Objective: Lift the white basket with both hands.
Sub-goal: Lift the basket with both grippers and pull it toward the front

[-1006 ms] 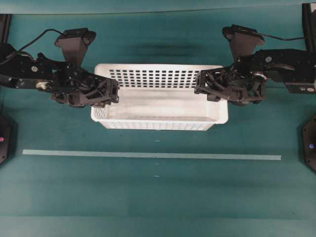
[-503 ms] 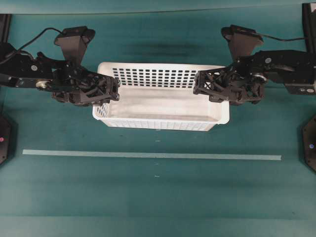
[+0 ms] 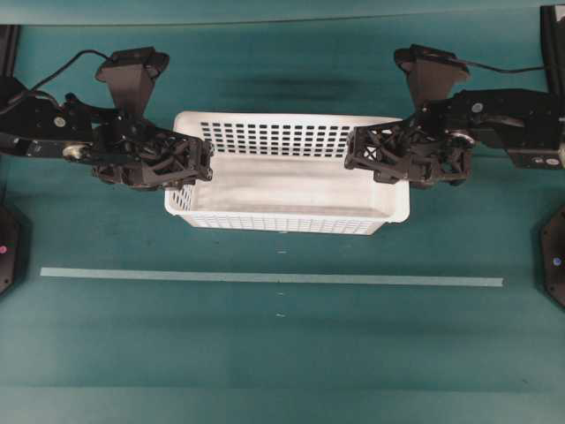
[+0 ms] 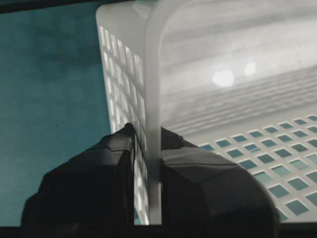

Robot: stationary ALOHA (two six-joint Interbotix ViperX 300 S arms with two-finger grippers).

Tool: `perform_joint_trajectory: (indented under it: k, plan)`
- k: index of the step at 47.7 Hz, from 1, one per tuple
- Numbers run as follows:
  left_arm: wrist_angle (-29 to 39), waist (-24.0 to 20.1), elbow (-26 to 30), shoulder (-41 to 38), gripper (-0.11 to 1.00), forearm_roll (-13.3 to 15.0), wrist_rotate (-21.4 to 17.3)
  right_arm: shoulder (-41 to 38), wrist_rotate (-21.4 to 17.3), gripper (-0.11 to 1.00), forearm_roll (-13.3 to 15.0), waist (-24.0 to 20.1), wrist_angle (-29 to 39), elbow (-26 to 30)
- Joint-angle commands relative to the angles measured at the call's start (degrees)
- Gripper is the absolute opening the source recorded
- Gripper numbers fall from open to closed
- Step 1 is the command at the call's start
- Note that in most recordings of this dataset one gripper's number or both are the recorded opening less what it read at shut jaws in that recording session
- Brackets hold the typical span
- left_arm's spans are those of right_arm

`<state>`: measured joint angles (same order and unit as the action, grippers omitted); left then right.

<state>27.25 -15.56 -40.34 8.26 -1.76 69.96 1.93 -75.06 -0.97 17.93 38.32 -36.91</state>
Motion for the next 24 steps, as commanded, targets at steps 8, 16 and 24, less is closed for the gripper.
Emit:
perform_joint_trajectory:
  k: [8, 16, 24]
  plan:
    - [4.4, 0.5, 3.1, 3.9, 0.04, -0.2, -0.3, 1.3, 3.8, 0.16, 0.2, -0.7, 8.3, 4.4]
    - [5.0, 0.5, 3.4, 5.6, 0.04, -0.2, -0.2, 2.2, 5.2, 0.16, 0.2, -0.7, 10.7, 7.0]
    - [5.2, 0.6, 3.2, 5.8, 0.04, -0.2, -0.2, 2.3, 5.1, 0.16, 0.2, -0.7, 10.3, 7.0]
